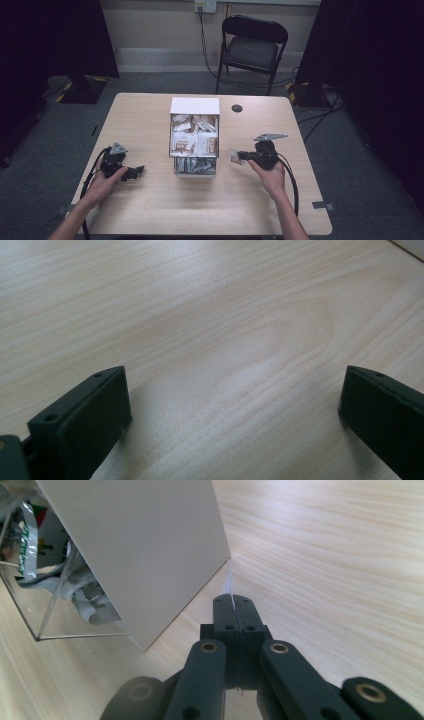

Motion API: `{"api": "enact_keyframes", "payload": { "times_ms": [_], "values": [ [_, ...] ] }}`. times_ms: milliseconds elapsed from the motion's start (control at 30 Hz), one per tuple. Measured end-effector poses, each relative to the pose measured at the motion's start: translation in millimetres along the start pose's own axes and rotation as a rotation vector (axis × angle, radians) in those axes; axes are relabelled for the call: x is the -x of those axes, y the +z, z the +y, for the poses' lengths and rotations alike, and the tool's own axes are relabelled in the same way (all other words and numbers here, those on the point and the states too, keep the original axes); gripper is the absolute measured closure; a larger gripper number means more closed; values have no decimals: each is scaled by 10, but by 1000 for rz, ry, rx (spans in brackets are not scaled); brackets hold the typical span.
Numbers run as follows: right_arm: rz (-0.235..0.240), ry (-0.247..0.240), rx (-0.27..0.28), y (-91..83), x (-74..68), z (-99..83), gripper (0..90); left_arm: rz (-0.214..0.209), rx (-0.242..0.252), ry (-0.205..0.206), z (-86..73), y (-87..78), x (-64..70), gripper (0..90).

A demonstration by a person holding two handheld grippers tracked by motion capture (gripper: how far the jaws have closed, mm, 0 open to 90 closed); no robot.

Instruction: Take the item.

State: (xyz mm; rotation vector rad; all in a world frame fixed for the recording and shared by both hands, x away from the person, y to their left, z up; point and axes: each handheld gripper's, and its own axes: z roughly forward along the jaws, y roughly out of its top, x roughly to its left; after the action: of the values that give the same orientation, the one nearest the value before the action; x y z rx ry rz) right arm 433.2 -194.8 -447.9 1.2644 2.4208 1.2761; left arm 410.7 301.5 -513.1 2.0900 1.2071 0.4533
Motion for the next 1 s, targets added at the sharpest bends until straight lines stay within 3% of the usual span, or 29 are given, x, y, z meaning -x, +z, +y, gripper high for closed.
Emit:
{"api": "enact_keyframes", "payload": {
  "times_ms": [567,1000],
  "values": [
    [8,26,-53,264,62,-92,900,0,0,0,0,0,0,0],
    [-35,60,-71,337,161,-174,879,0,0,0,0,0,0,0]
  ]
}}
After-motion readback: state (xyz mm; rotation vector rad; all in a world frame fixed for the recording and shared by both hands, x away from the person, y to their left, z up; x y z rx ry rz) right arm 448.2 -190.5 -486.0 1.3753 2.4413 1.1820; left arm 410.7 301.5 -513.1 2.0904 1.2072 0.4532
